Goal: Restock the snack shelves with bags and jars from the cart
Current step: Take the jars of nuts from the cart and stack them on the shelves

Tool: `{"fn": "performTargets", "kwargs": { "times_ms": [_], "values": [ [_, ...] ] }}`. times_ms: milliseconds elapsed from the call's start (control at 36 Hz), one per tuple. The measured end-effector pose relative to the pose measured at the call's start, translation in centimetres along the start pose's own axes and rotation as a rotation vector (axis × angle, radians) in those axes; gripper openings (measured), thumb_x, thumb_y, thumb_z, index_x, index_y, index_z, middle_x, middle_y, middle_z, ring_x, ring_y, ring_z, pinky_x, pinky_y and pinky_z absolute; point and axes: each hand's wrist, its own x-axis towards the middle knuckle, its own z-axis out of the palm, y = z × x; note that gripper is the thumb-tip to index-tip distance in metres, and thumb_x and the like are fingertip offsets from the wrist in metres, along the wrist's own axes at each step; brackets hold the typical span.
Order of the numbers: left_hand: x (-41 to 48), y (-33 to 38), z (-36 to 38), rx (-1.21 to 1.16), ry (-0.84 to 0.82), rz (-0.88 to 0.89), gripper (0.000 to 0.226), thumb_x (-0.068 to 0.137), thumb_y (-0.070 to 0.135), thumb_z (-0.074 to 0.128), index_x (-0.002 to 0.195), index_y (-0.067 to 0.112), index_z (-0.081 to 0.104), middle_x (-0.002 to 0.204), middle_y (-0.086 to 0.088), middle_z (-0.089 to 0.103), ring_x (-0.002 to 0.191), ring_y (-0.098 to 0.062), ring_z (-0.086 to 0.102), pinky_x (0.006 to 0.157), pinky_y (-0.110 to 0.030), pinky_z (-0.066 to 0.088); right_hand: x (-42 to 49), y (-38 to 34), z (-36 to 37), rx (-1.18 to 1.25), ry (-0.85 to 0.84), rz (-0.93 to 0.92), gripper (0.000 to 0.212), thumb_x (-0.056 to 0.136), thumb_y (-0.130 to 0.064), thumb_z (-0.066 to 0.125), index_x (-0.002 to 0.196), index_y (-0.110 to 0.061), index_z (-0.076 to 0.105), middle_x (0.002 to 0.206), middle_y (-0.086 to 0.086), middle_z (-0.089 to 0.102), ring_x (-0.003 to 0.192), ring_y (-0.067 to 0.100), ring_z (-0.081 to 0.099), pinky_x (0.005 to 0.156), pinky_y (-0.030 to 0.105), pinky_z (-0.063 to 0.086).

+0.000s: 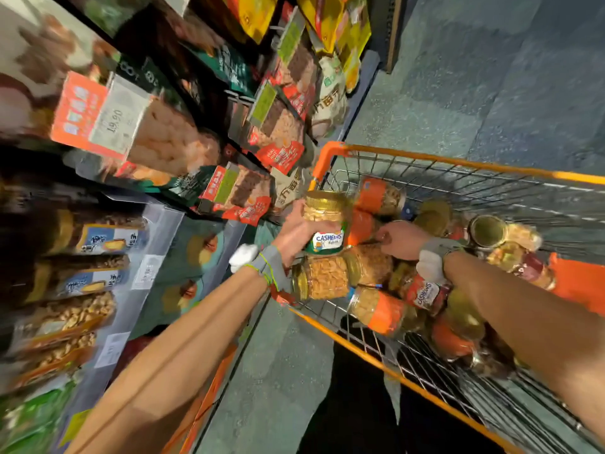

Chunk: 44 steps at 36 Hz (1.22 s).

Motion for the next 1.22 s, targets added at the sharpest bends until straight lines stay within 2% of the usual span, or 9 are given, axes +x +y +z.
{"fn": "performTargets", "kwargs": {
  "times_ms": [83,167,278,444,583,833,1028,1083,1222],
  "values": [
    [-0.6,-0.1,-0.9,0.024,-0.053,0.040,0.057,0.077,0.007,0.081,0.129,0.015,0.059,0.109,-0.001,0.072,0.081,0.002,0.068,0.064,-0.011,0.050,-0.2,-0.9,-0.1,-0.024,-0.018,-0.025,0.027,0.094,-0.014,0.050,0.113,-0.019,0.069,0.118,0.007,0.065,0.107,0.032,0.060,0.086,0.035,0.050],
    [-0.8,-0.4,-1.3,0.034,-0.047,0.081,0.070,0.067,0.025,0.086,0.132,0.021,0.060,0.122,0.001,0.070,0.104,-0.007,0.064,0.076,-0.018,0.049,-1.0,-1.2,0.1,-0.022,0.000,-0.047,0.014,0.095,-0.023,0.057,0.105,-0.023,0.067,0.110,0.009,0.066,0.105,0.032,0.062,0.083,0.035,0.049],
    [-0.7,-0.7,-2.2,-0.009,-0.036,0.118,0.051,0.072,0.021,0.085,0.121,0.023,0.070,0.114,0.004,0.075,0.108,-0.015,0.068,0.091,-0.031,0.051,-2.2,-4.0,1.4,-0.009,0.197,-0.307,0.053,0.078,-0.035,0.074,0.127,-0.017,0.062,0.122,0.011,0.066,0.111,0.022,0.059,0.089,0.031,0.049],
    [-1.0,-0.7,-3.9,-0.186,-0.040,0.142,0.054,0.062,0.018,0.089,0.113,0.010,0.074,0.112,-0.013,0.075,0.107,-0.032,0.071,0.098,-0.049,0.055,-1.4,-9.6,5.1,-0.372,-0.045,-0.215,0.106,0.064,-0.057,0.080,0.151,-0.026,0.029,0.150,0.011,0.037,0.136,0.036,0.041,0.107,0.053,0.041],
    [-0.8,-1.0,-5.4,-0.153,-0.031,0.140,0.052,0.070,0.019,0.087,0.119,0.012,0.071,0.116,-0.007,0.075,0.109,-0.027,0.070,0.101,-0.050,0.053,0.0,-11.2,9.0,-0.506,0.047,-0.335,0.109,0.065,-0.060,0.073,0.154,-0.022,0.023,0.146,0.009,0.043,0.134,0.030,0.041,0.111,0.043,0.034],
    [-1.2,-2.3,-7.3,-0.147,-0.029,0.154,0.049,0.075,0.015,0.087,0.120,0.012,0.068,0.104,0.000,0.077,0.092,-0.014,0.074,0.075,-0.025,0.057,-2.2,-12.0,3.3,0.174,-0.043,-0.119,0.108,0.063,-0.046,0.091,0.144,-0.021,0.024,0.120,-0.011,0.049,0.107,0.015,0.054,0.097,0.030,0.046],
    [-2.1,-1.2,-7.3,-0.210,-0.037,0.129,0.051,0.066,0.031,0.090,0.112,0.017,0.074,0.102,-0.004,0.078,0.096,-0.029,0.074,0.092,-0.052,0.058,-3.5,-7.3,0.6,0.590,0.096,0.141,0.026,0.096,-0.030,0.064,0.116,-0.014,0.057,0.094,-0.002,0.071,0.080,0.013,0.066,0.075,0.024,0.052],
    [-2.3,-1.0,-7.1,-0.195,-0.065,0.128,0.051,0.065,0.033,0.091,0.111,0.022,0.073,0.102,0.000,0.078,0.095,-0.025,0.075,0.091,-0.048,0.059,-4.4,-5.7,0.5,0.833,0.144,0.290,0.029,0.099,-0.034,0.058,0.090,-0.007,0.063,0.053,0.001,0.064,0.040,0.015,0.057,0.039,0.020,0.041],
    [-2.9,-0.5,-5.9,-0.214,-0.105,0.120,0.044,0.073,0.017,0.086,0.114,0.017,0.069,0.096,0.002,0.079,0.086,-0.018,0.076,0.075,-0.031,0.059,-6.7,-3.3,-0.3,1.124,0.192,0.326,0.038,0.093,-0.045,0.059,0.077,-0.011,0.059,0.064,0.013,0.052,0.046,0.024,0.044,0.042,0.023,0.038]
  ]
}}
